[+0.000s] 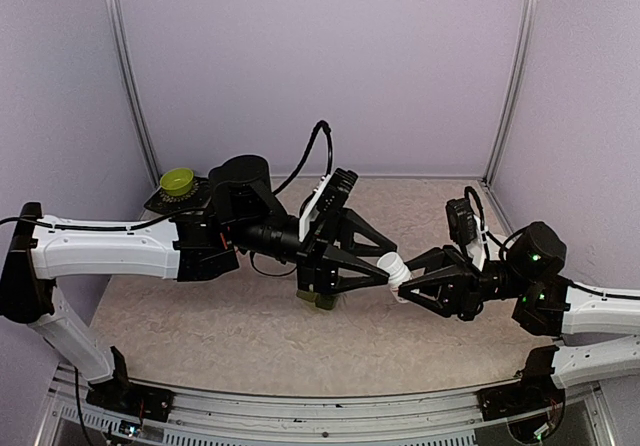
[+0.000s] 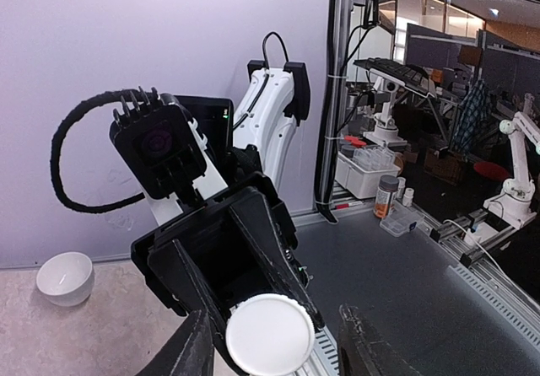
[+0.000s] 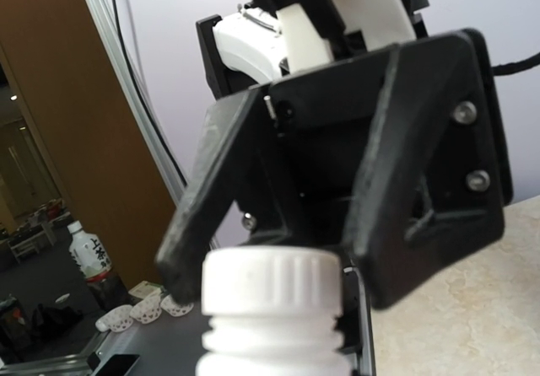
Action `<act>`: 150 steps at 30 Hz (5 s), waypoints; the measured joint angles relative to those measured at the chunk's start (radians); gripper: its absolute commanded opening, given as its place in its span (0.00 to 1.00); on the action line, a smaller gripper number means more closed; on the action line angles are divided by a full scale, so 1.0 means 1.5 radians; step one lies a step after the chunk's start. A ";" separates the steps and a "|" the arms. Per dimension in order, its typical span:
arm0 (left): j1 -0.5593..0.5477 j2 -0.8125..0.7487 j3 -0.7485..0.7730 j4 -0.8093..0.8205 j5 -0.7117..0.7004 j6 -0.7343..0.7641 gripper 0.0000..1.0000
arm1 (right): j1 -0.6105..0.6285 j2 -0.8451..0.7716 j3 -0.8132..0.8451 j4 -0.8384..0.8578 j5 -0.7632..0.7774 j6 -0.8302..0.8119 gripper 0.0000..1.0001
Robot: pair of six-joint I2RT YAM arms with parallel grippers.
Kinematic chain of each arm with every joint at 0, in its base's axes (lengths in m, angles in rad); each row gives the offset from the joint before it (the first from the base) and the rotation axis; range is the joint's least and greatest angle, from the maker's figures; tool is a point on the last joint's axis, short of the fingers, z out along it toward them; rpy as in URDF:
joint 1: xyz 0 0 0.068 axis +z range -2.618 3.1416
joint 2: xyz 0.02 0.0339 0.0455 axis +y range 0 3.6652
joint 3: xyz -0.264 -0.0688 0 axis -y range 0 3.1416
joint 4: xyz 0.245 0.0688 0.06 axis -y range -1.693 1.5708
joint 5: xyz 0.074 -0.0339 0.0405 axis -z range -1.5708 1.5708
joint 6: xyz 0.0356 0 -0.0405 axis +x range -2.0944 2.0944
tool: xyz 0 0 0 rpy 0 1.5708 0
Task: Sort the pills into containers
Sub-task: Unscrew the lid of the pill bottle from the pill bottle, then place the lid of the pill bottle at the center of the board.
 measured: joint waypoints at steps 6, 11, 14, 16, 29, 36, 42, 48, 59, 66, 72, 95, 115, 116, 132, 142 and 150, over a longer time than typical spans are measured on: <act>0.000 0.000 0.000 0.002 0.000 -0.001 0.44 | 0.000 0.000 -0.003 0.000 0.000 0.000 0.00; 0.000 0.000 0.000 0.002 0.000 -0.001 0.43 | 0.000 0.000 -0.003 0.000 0.000 0.000 0.00; 0.000 0.000 0.000 0.002 0.001 -0.001 0.43 | 0.000 0.000 -0.003 0.000 0.000 0.000 0.00; 0.000 0.000 0.000 0.002 0.001 -0.001 0.41 | 0.000 0.000 -0.003 0.000 0.000 0.000 0.00; 0.000 0.000 0.000 -0.001 -0.003 -0.006 0.25 | 0.000 0.000 -0.003 -0.001 -0.001 -0.003 0.00; -0.009 0.000 0.000 -0.003 -0.045 -0.025 0.25 | 0.000 -0.020 -0.003 -0.031 0.022 -0.028 0.00; -0.018 -0.002 0.000 -0.012 -0.124 -0.071 0.25 | 0.000 -0.053 0.004 -0.105 0.078 -0.087 0.00; -0.019 -0.004 -0.004 -0.036 -0.199 -0.122 0.25 | -0.001 -0.066 0.017 -0.181 0.140 -0.149 0.00; -0.024 -0.004 0.003 -0.083 -0.313 -0.213 0.25 | -0.001 -0.095 -0.014 -0.230 0.228 -0.223 0.00; -0.029 -0.014 0.017 -0.098 -0.385 -0.262 0.25 | -0.001 -0.099 -0.025 -0.239 0.284 -0.269 0.00; -0.031 -0.045 0.016 -0.154 -0.483 -0.266 0.25 | -0.001 -0.097 -0.062 -0.205 0.309 -0.295 0.00; 0.079 -0.160 -0.278 -0.270 -0.707 -0.281 0.25 | -0.001 0.073 -0.131 0.017 0.304 -0.353 0.00; 0.169 -0.047 -0.349 -0.160 -0.722 -0.272 0.25 | -0.001 0.348 0.009 0.005 0.278 -0.412 0.00; 0.171 -0.035 -0.349 -0.156 -0.724 -0.271 0.25 | -0.001 0.356 0.014 0.001 0.276 -0.413 0.00; 0.175 0.078 -0.343 -0.125 -0.736 -0.268 0.37 | -0.005 0.374 0.023 -0.003 0.251 -0.416 0.00; 0.175 0.089 -0.335 -0.124 -0.733 -0.268 0.64 | -0.011 0.370 0.007 -0.002 0.246 -0.412 0.00; 0.175 0.050 -0.295 -0.151 -0.731 -0.255 0.73 | -0.018 0.369 -0.001 -0.002 0.237 -0.400 0.00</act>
